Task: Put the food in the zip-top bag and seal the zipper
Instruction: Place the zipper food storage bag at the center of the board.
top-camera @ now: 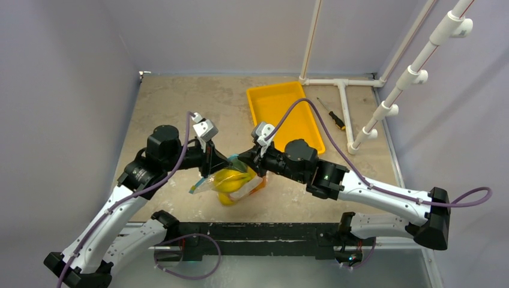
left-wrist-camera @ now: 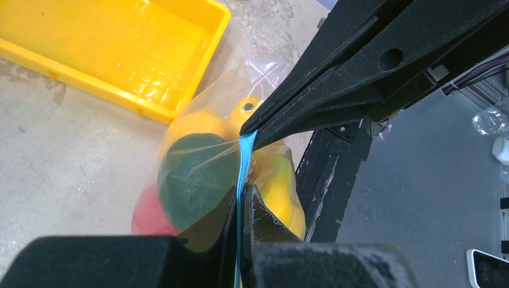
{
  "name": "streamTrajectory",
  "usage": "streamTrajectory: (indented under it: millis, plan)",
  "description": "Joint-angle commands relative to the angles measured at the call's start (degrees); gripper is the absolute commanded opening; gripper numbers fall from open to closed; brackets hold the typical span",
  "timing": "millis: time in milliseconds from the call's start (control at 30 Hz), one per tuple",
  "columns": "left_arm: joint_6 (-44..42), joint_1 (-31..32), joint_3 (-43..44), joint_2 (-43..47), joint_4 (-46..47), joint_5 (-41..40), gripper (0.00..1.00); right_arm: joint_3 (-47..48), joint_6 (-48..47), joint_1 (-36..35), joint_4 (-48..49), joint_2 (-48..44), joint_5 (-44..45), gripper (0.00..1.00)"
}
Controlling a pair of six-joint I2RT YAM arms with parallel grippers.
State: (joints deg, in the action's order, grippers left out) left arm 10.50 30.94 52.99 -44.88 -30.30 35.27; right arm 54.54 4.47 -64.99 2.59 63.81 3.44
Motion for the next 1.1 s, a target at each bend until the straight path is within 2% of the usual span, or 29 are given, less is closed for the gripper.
streamTrajectory:
  millis: [0,367,533,767,900,1067]
  plan:
    - [0.6,0.3,-1.1,0.3,4.0,1.9,0.00,3.1,0.9,-0.6,6.6,-0.6,-1.2,0.00]
    - [0.4,0.3,1.7,1.2,4.1,-7.0,0.00,2.5,0.7,-0.6,6.0,-1.5,1.8,0.00]
    - [-0.5,0.2,3.9,0.4,3.6,-11.8,0.00,2.0,1.6,-0.6,5.1,-2.6,4.8,0.23]
    - [-0.9,0.3,6.5,-2.4,4.4,-15.3,0.00,1.7,0.9,-0.6,4.6,-5.3,11.8,0.42]
    - [-2.0,0.3,8.5,-4.1,4.1,-21.5,0.00,1.9,0.6,-0.6,4.1,-8.0,16.5,0.48]
    - [-2.1,0.3,10.7,-5.8,5.1,-31.5,0.00,1.0,0.6,-0.6,3.8,-11.2,19.0,0.50]
